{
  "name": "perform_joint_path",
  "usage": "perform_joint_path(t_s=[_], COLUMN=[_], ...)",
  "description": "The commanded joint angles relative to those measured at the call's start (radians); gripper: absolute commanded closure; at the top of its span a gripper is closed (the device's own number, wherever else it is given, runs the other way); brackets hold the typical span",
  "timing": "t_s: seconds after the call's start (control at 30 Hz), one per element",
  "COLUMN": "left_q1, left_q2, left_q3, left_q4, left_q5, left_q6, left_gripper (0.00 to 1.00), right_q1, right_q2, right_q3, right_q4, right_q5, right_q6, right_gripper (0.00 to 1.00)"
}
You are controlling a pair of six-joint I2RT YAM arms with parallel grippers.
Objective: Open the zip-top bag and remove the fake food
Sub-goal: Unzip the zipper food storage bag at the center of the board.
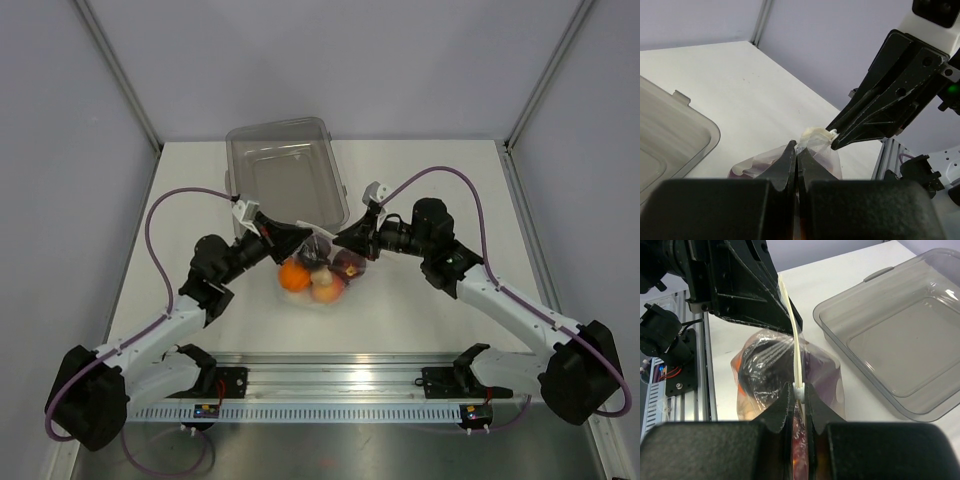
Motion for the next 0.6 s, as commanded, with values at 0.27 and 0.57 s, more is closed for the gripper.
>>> perform_joint_path(t_s=[0.27,0.57], left_q1=[0.044,0.047], left_q2=[-0.224,-0.388], left_q3=[0.015,0.064], left_q4=[-0.125,-0.338], left_q5=[-0.215,-0.327], left_q6=[-0.030,-0.026], left_gripper=[1.00,1.00], right_q1=[0.002,0.002], right_q2=[0.025,0.045], right_q3=[0.011,0.021], right_q4=[-0.006,-0.014], right_q5=[0.007,0.007], right_q6=[-0.021,-0.023], right_gripper=[1.00,1.00])
